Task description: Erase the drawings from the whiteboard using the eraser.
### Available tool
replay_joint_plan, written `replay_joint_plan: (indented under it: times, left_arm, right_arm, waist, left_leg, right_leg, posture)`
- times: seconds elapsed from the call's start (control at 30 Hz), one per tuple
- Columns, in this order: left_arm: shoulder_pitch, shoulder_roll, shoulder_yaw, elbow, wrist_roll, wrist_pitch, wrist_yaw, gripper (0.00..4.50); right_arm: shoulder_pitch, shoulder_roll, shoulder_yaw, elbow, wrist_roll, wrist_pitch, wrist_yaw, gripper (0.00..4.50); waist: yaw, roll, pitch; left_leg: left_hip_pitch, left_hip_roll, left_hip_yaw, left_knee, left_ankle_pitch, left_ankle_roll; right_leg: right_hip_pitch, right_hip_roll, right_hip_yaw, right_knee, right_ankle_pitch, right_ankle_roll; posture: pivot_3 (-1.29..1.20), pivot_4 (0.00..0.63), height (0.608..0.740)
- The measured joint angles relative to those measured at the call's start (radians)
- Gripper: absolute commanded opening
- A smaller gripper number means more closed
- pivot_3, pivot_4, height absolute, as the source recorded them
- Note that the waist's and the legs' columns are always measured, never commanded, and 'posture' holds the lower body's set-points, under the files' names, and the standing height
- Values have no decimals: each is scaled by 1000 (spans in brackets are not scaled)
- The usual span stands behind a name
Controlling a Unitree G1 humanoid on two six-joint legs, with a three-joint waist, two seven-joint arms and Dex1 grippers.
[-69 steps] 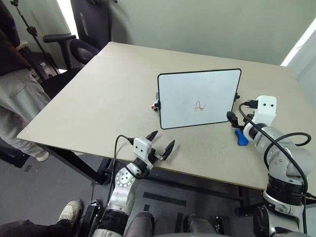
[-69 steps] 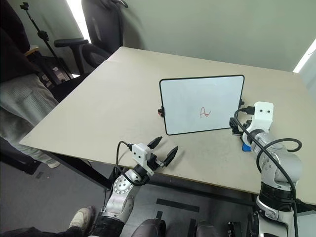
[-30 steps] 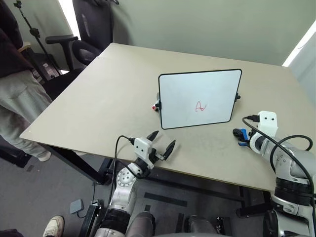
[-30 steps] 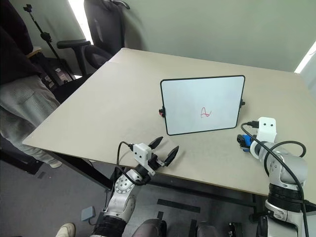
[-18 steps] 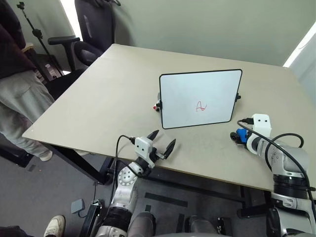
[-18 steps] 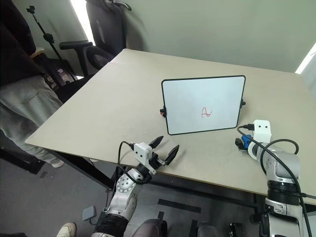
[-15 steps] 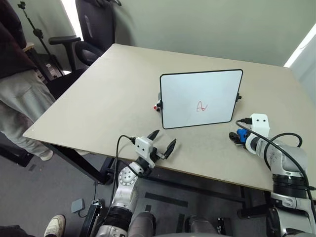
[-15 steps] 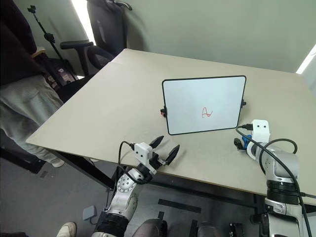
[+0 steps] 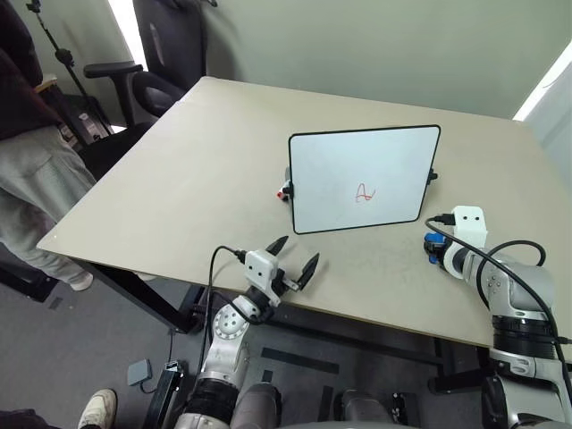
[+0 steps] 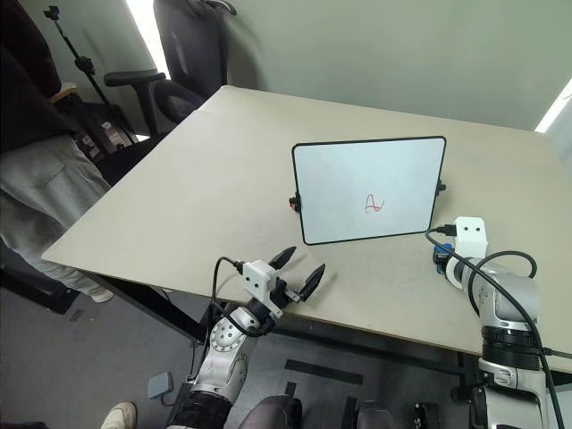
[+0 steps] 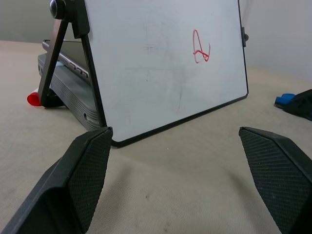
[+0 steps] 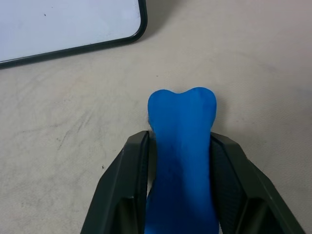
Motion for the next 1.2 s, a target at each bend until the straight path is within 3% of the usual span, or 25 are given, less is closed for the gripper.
replay_joint_plan:
  times: [0.3,0.77,0.83,1.17,1.2]
  left_arm:
    - [48,-22,-74,-83,0,46,-15,4500]
    - [49,1,-66,-112,6,62,23,4500]
    - [48,2,-66,-112,6,62,24,4500]
    - [48,2,-67,-111,6,62,27,4500]
    - [48,2,-67,-111,6,62,27,4500]
  right_arm:
    - [0,1,0,-10,0,8,0,1776]
    - [0,6,0,-19,0,17,0,1776]
    - [0,6,0,-23,0,22,0,1239]
    - [0,-4,16,-47,-1,43,8,1239]
    - [0,-4,16,-50,0,50,8,1085]
  waist:
    - [-1,-2,1]
    - [-1,-2,1]
    - [-1,-2,1]
    - [-1,-2,1]
    - [-1,-2,1]
  left_leg:
    - [-1,1,0,0,-3,1]
    - [0,2,0,0,-4,2]
    - [0,2,0,0,-4,2]
    - [0,2,0,0,-3,4]
    - [0,2,0,0,-3,5]
  right_leg:
    - [0,0,0,-4,2,3]
    - [0,1,0,-4,3,4]
    - [0,1,-1,-4,3,4]
    - [0,1,-1,-3,3,4]
    - [0,1,-1,-3,3,4]
  posture:
    - [0,150,740]
    - [0,150,740]
    - [0,150,740]
    - [0,150,740]
    - [0,150,740]
